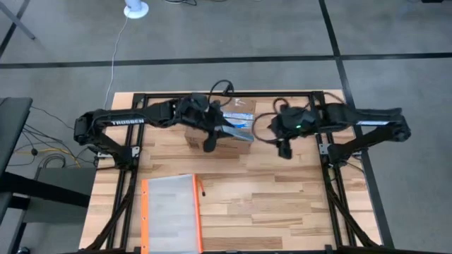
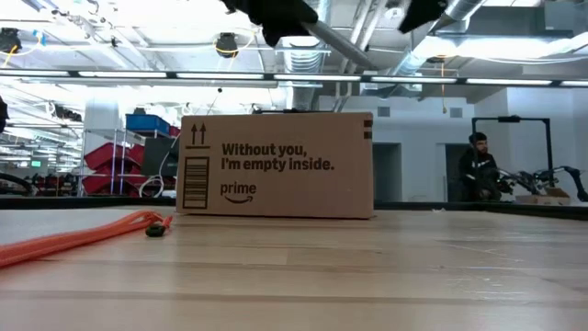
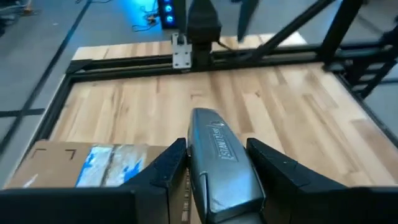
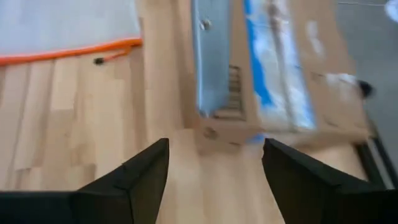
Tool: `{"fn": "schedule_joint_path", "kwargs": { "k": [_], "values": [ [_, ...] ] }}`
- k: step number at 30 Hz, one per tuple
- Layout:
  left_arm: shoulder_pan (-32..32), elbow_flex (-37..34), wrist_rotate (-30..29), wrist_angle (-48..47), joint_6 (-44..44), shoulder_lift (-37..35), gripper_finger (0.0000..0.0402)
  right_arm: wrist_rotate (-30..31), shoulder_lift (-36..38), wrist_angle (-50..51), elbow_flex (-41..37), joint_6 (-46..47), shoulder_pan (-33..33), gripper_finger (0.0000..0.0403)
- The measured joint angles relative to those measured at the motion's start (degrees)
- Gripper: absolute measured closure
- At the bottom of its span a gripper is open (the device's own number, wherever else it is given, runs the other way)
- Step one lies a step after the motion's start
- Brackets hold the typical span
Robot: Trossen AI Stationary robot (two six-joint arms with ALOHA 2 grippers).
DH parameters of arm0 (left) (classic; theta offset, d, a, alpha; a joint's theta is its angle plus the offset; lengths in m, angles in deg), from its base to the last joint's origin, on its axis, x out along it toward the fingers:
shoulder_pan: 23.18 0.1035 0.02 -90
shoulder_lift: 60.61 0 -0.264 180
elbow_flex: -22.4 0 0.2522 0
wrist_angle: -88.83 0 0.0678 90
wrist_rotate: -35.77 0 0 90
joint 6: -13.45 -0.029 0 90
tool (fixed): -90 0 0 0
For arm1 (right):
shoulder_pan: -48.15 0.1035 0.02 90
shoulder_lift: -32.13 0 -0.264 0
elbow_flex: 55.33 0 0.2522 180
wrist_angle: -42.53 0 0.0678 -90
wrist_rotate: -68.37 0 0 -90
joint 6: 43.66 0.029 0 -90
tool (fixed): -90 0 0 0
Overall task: Unpack boxes
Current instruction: Open the cardboard box with the silver cutter
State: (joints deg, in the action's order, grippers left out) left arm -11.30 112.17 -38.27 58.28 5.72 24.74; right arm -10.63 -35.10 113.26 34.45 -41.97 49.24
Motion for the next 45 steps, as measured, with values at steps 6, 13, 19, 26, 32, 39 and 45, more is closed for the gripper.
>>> {"fn": "schedule_joint_path", "kwargs": {
  "k": [6, 13, 19, 26, 32, 39, 45],
  "values": [
    [4.9, -6.6, 11.6, 22.0, 10.9, 0.0, 0.0278, 0.1, 11.1, -13.5, -14.4, 2.8, -0.8, 0.0182],
    [7.7, -15.8, 12.5, 48.7, 26.1, 0.1, 0.0278, 1.3, 19.9, -57.1, -35.1, 2.6, -2.7, 0.0198],
    [7.4, -15.8, 11.9, 50.9, 26.5, 0.1, 0.0278, 1.1, 15.1, -71.2, -38.0, 1.3, -6.3, 0.0200],
    [7.3, -15.8, 10.8, 50.6, 26.2, 0.1, 0.0278, -3.3, 8.9, -86.5, -38.0, -2.0, -6.7, 0.0200],
    [7.1, -15.8, 10.6, 50.7, 26.2, 0.1, 0.0278, -3.4, 3.9, -87.1, -35.4, -2.8, -6.9, 0.0200],
    [7.2, -15.7, 10.8, 51.6, 26.1, -0.3, 0.0278, -4.4, -1.6, -87.5, -29.6, -6.1, -6.8, 0.0200],
    [7.2, -15.7, 10.8, 51.3, 25.8, -0.2, 0.0278, -4.6, -2.6, -87.1, -29.0, -6.1, -6.8, 0.0200]
  ]
}}
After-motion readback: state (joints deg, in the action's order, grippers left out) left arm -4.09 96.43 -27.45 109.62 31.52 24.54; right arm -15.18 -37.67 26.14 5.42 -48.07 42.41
